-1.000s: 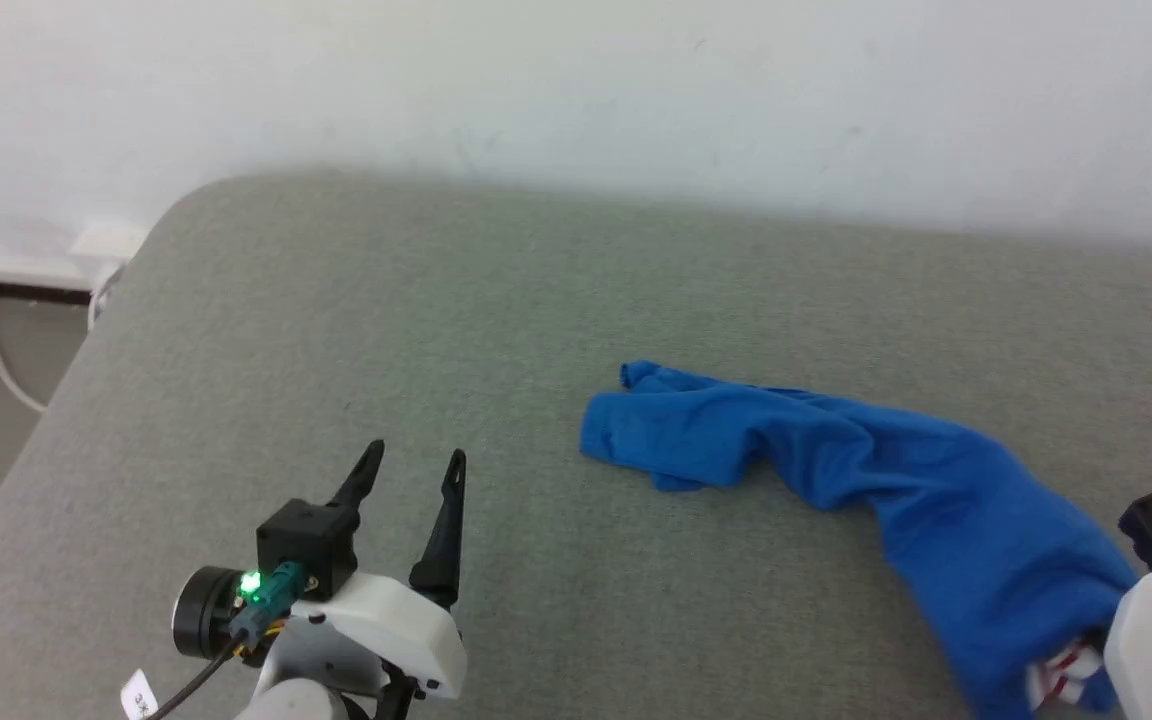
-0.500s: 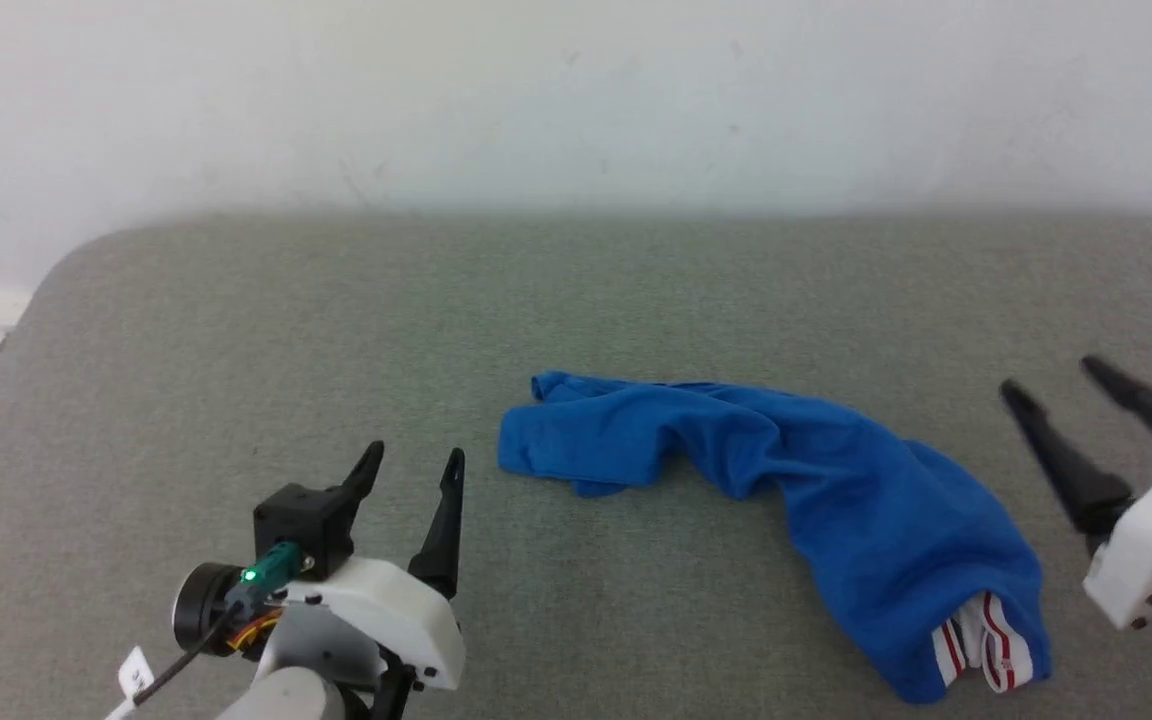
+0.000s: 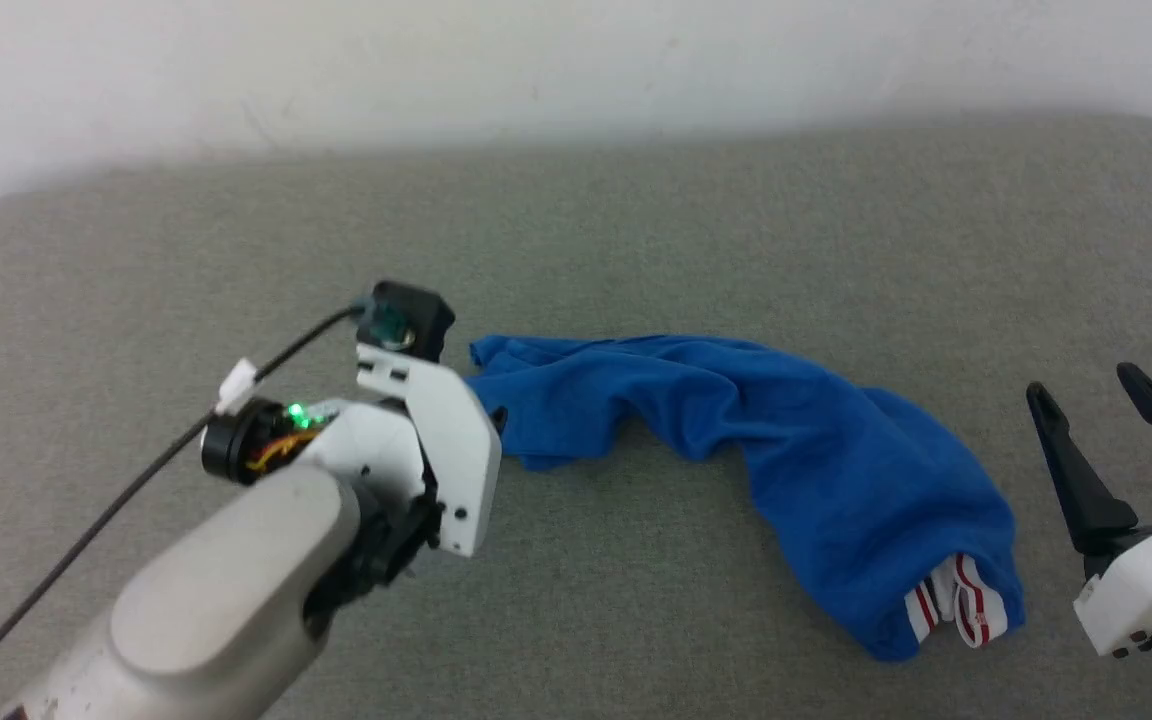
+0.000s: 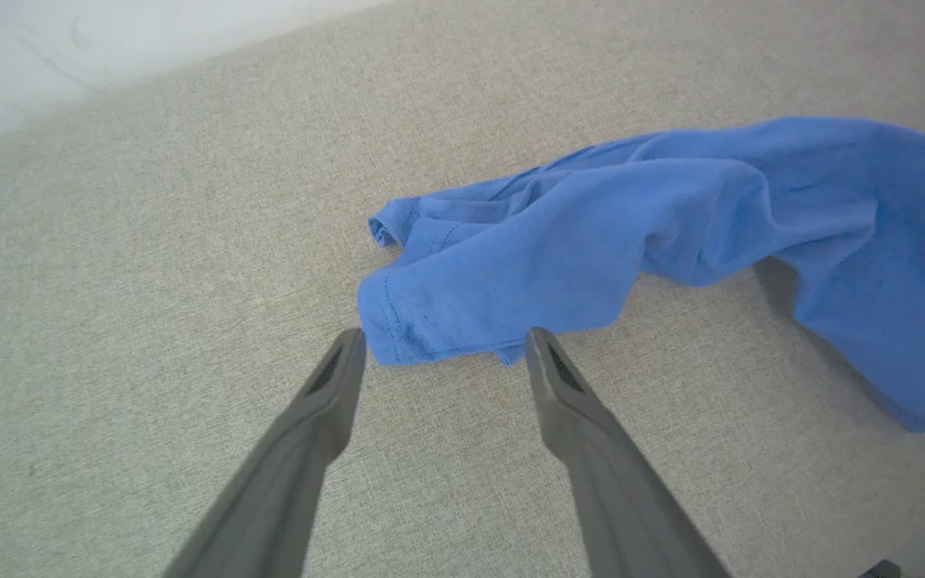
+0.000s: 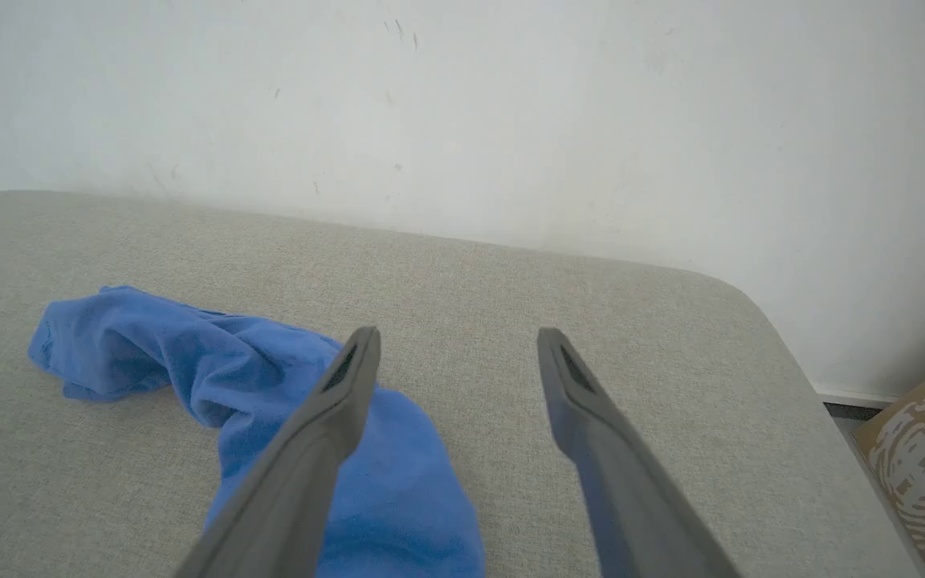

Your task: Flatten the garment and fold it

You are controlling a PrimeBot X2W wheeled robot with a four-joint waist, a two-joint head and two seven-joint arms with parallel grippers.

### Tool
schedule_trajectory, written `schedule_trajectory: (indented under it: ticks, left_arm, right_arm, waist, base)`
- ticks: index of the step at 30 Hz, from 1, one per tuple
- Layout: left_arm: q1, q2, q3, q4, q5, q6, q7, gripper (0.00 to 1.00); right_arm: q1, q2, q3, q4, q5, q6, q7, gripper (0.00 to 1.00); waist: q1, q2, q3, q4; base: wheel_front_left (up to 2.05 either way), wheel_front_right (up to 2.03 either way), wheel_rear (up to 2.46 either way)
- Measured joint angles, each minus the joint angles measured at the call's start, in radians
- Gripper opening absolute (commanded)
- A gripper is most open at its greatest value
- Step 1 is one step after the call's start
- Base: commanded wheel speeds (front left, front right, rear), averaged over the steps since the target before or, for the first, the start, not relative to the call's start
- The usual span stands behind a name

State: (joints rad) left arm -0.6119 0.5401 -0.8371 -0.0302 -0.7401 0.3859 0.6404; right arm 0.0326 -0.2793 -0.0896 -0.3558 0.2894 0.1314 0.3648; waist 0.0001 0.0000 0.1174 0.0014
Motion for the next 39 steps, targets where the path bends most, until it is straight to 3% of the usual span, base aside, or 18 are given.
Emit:
schedule_trajectory:
  ticks: [4, 8, 19, 20, 21, 22, 25, 30, 39]
  left_arm:
    - [-0.093, -0.014, -0.013, 0.054, -0.028, -0.017, 0.131, 1.0]
    - [-0.149, -0.048, -0.014, 0.12, -0.063, -0.039, 0.191, 1.0]
    - [-0.186, -0.104, -0.039, 0.303, -0.099, -0.106, 0.236, 1.0]
    - [-0.191, -0.103, -0.041, 0.308, -0.101, -0.119, 0.241, 0.89]
    - [-0.193, -0.102, -0.041, 0.312, -0.108, -0.131, 0.24, 0.36]
    - [-0.194, -0.101, -0.039, 0.316, -0.114, -0.139, 0.238, 0.0]
    - [-0.193, -0.102, -0.039, 0.321, -0.126, -0.168, 0.22, 0.0]
    - [-0.166, -0.099, -0.021, 0.317, -0.133, -0.174, 0.143, 0.0]
    - [-0.224, 0.048, 0.138, 0.307, -0.069, -0.144, -0.097, 0.0]
  right_arm:
    - [-0.004, 0.002, 0.003, -0.004, -0.01, 0.0, -0.021, 1.0]
    - [-0.009, 0.005, 0.011, -0.006, -0.027, 0.0, -0.041, 1.0]
    - [-0.016, 0.021, 0.011, 0.004, -0.055, 0.0, -0.083, 1.0]
    - [-0.018, 0.022, 0.011, 0.005, -0.058, 0.0, -0.084, 1.0]
    - [-0.018, 0.023, 0.01, 0.005, -0.061, 0.0, -0.085, 1.0]
    - [-0.019, 0.024, 0.008, 0.007, -0.061, 0.0, -0.085, 1.0]
    - [-0.019, 0.027, 0.001, 0.014, -0.064, 0.0, -0.085, 1.0]
    - [-0.021, 0.029, 0.003, 0.024, -0.069, 0.0, -0.083, 1.0]
    - [-0.028, 0.032, 0.021, 0.045, -0.068, 0.0, -0.066, 1.0]
  waist:
    - [0.0, 0.0, 0.041, -0.026]
    - [0.0, 0.0, 0.087, -0.053]
    - [0.0, 0.0, 0.185, -0.12]
    - [-0.0002, 0.0, 0.189, -0.124]
    - [-0.0002, 0.0, 0.193, -0.126]
    - [-0.0001, 0.0, 0.196, -0.128]
    - [-0.0002, 0.0, 0.194, -0.123]
    - [-0.0001, 0.0, 0.167, -0.107]
    - [-0.0002, 0.0, 0.092, -0.086]
  base:
    - [0.0, 0.0, 0.0]
    - [0.0, 0.0, 0.0]
    - [0.0, 0.0, 0.0]
    - [0.0, 0.0, 0.0]
    - [0.0, 0.0, 0.0]
    - [0.0, 0.0, 0.0]
    - [0.0, 0.0, 0.0]
    - [0.0, 0.0, 0.0]
    - [0.0, 0.0, 0.0]
